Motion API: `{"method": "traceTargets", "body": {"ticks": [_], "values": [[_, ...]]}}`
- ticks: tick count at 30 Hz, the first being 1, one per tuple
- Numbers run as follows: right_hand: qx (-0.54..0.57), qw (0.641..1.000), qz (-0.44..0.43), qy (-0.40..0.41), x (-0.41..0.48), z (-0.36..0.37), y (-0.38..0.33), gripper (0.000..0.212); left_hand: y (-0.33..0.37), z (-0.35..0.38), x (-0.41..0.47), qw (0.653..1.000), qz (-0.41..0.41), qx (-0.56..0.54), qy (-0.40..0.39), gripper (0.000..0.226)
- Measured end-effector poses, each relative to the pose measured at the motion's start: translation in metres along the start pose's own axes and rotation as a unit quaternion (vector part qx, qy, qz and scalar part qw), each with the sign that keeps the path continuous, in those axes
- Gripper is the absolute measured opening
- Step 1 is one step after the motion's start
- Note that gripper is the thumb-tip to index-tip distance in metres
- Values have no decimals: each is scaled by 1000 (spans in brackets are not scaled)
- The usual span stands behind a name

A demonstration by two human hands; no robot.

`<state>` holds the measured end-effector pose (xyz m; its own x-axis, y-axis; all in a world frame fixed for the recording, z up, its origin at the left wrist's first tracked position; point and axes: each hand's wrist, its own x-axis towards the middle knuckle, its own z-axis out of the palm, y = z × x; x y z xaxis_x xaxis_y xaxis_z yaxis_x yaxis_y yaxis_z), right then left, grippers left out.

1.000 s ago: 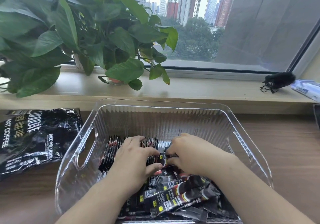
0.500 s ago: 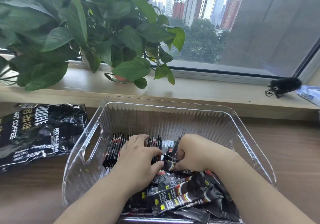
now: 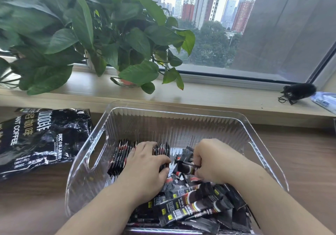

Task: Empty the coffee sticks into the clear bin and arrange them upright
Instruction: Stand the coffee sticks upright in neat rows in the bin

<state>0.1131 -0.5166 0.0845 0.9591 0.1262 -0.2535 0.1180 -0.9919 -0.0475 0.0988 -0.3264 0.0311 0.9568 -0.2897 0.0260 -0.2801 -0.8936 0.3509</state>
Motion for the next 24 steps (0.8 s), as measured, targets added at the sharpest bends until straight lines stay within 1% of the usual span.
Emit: {"method": "traceTargets", "body": {"ticks": [1,4,6,8,10,11,14,17,19,21,24], "values": [[13,999,14,29,-1,-3,2,6,0,0,0,1000,0,-1,0,38],[49,991,46,112,-6,-16,2,8,1,-1,0,1000,-1,-2,1,38],[72,985,57,144,-6,-26,-6,13,1,-1,-1,1000,-1,0,4,38],[103,985,66,125,-1,-30,-16,22,0,0,0,1000,1,4,8,37],[110,988,79,73,7,-24,-28,33,0,1,0,1000,6,7,12,37],[107,990,83,51,13,-19,-33,34,-1,2,0,1000,7,8,13,37],[126,987,95,24,30,-2,-41,31,-2,4,1,1000,11,8,16,38],[174,978,105,43,39,10,-43,29,-3,4,1,1000,14,11,14,40],[217,969,107,48,42,15,-41,24,-3,4,1,1000,18,17,13,43],[261,958,110,33,40,15,-38,21,-3,5,2,999,23,22,13,47],[313,943,111,0,36,14,-33,26,-3,5,3,999,30,15,11,56]]}}
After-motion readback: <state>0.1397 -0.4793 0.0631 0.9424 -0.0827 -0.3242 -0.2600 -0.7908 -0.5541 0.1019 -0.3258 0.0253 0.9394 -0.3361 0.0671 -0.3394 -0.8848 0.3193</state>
